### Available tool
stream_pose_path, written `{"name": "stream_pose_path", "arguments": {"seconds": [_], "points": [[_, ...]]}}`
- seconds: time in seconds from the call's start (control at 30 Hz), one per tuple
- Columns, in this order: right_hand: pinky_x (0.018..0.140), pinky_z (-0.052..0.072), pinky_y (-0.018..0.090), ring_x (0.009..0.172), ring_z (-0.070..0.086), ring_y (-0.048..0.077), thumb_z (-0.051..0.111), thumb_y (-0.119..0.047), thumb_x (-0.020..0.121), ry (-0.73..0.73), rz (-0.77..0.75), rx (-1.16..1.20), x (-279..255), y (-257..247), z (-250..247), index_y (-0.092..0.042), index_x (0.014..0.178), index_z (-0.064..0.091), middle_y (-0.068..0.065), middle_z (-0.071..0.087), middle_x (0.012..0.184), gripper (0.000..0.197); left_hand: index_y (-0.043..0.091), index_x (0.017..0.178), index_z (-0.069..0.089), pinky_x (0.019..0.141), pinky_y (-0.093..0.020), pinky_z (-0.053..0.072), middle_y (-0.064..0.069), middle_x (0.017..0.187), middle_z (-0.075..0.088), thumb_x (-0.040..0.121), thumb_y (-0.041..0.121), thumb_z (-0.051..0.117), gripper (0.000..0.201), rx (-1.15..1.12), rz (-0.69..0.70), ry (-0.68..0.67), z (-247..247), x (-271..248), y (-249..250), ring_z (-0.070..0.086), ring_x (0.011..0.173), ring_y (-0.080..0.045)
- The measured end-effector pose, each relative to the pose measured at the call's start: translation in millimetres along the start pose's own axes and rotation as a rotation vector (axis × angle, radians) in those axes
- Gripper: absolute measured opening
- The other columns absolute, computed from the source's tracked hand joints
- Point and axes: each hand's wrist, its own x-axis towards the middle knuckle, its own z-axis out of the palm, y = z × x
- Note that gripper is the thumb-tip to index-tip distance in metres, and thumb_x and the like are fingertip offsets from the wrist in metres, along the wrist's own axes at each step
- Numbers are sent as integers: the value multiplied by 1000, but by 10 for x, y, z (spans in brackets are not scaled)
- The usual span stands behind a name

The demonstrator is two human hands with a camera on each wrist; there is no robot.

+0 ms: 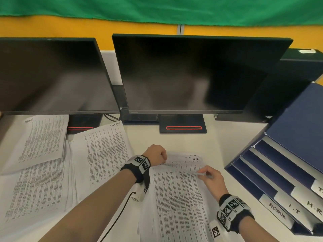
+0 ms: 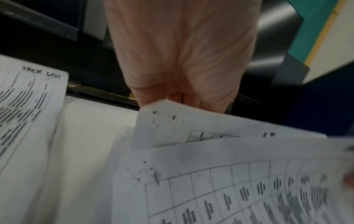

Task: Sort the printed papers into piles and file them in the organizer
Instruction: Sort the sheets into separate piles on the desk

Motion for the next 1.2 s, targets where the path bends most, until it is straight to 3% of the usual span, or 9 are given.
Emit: {"name": "stream_pose_path", "arguments": {"seconds": [0.1, 0.27, 0.5, 0.7, 0.87, 0.97, 1.03, 1.1, 1.2], "points": [[80, 43, 32, 84, 57, 23, 63, -11, 82, -14, -5, -16, 10, -19, -8, -14, 75, 61, 6, 65, 81, 8, 19, 81, 65, 80, -28, 45, -1, 96, 66, 80, 17, 66, 3, 173, 67, 50, 2, -27, 25, 54, 93, -17], [70, 39, 34, 68, 46, 20, 63, -15, 84, -27, 7, -26, 32, -73, -7, -16, 66, 50, 4, 49, 67, 22, 20, 80, 44, 70, -36, 46, -6, 86, 63, 77, 12, 63, 21, 176, 134, -43, -6, -59, 62, 57, 79, -25], [76, 41, 35, 73, 51, 23, 63, -18, 84, -42, 31, -28, 82, -49, -33, -13, 74, 56, 8, 54, 72, 13, 16, 105, 53, 71, -27, 40, -1, 85, 58, 86, 17, 63, 21, 99, 120, 15, -98, -43, 111, 51, 78, -17], [62, 27, 29, 62, 32, 15, 55, -21, 91, -45, 45, -66, 121, -104, -21, -16, 63, 34, -1, 32, 64, 35, 10, 104, 50, 71, -31, 42, -8, 95, 66, 96, 19, 46, 13, 197, 165, 32, -160, -72, 168, 55, 79, -23], [64, 32, 30, 64, 39, 17, 54, -28, 91, -66, 97, -75, 190, -20, -28, -10, 67, 41, 3, 39, 67, 33, 13, 98, 47, 68, -30, 45, -7, 92, 62, 98, 21, 42, 10, 285, 273, 224, -331, -127, 282, 58, 78, -23], [64, 35, 30, 65, 44, 17, 53, -28, 91, -82, 128, -81, 225, 2, -27, -7, 69, 48, 3, 45, 67, 31, 15, 104, 44, 60, -31, 48, -1, 76, 60, 96, 18, 47, 9, 378, 346, 414, -700, -228, 468, 60, 66, -21], [67, 35, 31, 69, 44, 18, 53, -31, 91, -88, 140, -101, 254, 19, -28, -6, 73, 49, 6, 46, 71, 31, 18, 107, 49, 65, -33, 52, 0, 81, 64, 93, 17, 51, 14, 389, 396, 585, -1047, -323, 533, 63, 70, -20], [72, 40, 34, 73, 50, 23, 52, -31, 91, -96, 168, -113, 261, 15, -36, -3, 77, 52, 11, 52, 75, 32, 19, 106, 55, 71, -34, 55, -1, 88, 67, 93, 18, 51, 14, 242, 429, 763, -1415, -437, 542, 65, 79, -20], [90, 45, 41, 94, 60, 35, 48, -26, 93, -113, 230, -80, 243, -58, -56, 2, 94, 60, 19, 66, 97, 30, 14, 104, 61, 74, -13, 45, 4, 94, 63, 96, 21, 47, 18, -111, 379, 840, -1892, -580, 464, 59, 87, -7]]}}
